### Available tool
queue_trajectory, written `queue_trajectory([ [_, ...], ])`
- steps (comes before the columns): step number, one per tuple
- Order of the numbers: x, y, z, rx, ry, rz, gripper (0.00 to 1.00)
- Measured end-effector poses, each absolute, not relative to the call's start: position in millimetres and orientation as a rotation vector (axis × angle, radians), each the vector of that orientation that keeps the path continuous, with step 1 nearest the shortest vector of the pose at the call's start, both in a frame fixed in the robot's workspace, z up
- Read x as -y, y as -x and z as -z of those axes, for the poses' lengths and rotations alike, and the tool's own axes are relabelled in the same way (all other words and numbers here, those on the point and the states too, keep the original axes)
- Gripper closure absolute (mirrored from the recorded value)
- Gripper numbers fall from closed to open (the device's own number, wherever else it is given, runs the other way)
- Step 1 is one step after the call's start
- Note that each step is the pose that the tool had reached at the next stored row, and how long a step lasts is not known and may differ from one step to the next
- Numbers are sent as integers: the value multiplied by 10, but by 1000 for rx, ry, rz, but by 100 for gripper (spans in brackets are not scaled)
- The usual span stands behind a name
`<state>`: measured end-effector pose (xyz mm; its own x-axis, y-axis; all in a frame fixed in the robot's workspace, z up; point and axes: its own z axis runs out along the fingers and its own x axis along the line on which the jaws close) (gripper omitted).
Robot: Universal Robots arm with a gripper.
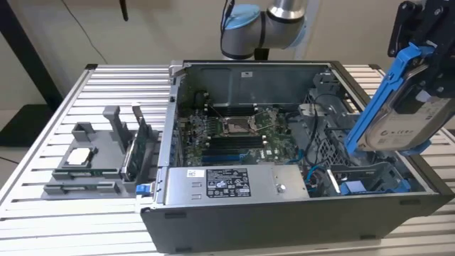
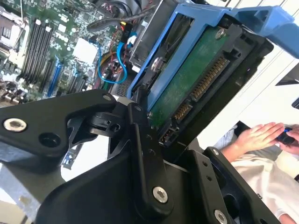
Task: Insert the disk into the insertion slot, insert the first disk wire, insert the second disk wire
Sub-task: 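Insert the disk into the insertion slot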
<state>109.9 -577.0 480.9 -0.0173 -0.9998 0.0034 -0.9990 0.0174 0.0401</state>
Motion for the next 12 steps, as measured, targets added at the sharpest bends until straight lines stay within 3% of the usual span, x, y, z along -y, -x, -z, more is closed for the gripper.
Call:
queue_trajectory([
  [12,5785,-1169,-4603,2216,-2179,46,67],
])
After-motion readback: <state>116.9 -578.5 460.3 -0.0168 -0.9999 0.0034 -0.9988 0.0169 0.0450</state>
